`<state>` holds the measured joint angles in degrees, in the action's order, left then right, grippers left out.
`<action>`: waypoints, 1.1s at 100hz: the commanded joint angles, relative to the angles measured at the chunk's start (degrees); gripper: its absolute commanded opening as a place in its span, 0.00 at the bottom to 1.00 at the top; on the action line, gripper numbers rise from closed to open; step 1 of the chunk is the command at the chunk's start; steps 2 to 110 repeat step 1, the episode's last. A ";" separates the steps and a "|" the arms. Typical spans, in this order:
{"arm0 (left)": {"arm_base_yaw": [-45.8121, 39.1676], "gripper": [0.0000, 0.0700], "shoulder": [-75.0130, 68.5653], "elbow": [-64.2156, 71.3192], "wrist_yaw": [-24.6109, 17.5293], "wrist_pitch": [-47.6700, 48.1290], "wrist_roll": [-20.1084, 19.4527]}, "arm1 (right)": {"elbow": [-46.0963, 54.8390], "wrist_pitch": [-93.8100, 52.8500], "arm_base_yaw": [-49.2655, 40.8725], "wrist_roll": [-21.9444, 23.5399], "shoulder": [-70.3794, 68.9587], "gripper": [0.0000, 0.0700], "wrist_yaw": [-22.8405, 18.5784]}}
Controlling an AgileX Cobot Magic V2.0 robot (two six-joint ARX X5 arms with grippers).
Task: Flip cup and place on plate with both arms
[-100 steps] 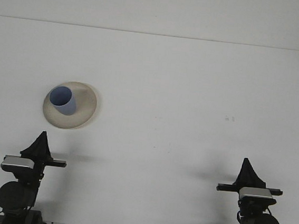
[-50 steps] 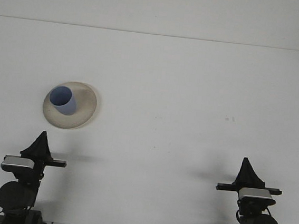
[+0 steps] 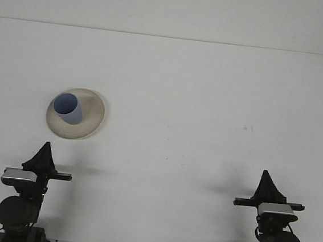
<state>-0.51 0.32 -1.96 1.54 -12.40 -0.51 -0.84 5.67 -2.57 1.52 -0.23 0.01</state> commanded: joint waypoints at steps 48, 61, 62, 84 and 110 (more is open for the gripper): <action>-0.07 0.02 -0.04 1.14 -0.02 -0.55 -0.07 | 0.11 0.76 0.00 0.61 0.15 0.00 0.04; -0.07 0.02 -0.04 1.14 -0.02 -0.55 -0.07 | 0.11 0.76 0.00 0.61 0.15 0.00 0.04; -0.07 0.02 -0.04 1.14 -0.02 -0.55 -0.07 | 0.11 0.76 0.00 0.61 0.15 0.00 0.04; -0.07 0.02 -0.04 1.14 -0.02 -0.55 -0.07 | 0.11 0.76 0.00 0.61 0.15 0.00 0.04; -0.07 0.02 -0.04 1.14 -0.02 -0.55 -0.07 | 0.11 0.76 0.00 0.61 0.15 0.00 0.04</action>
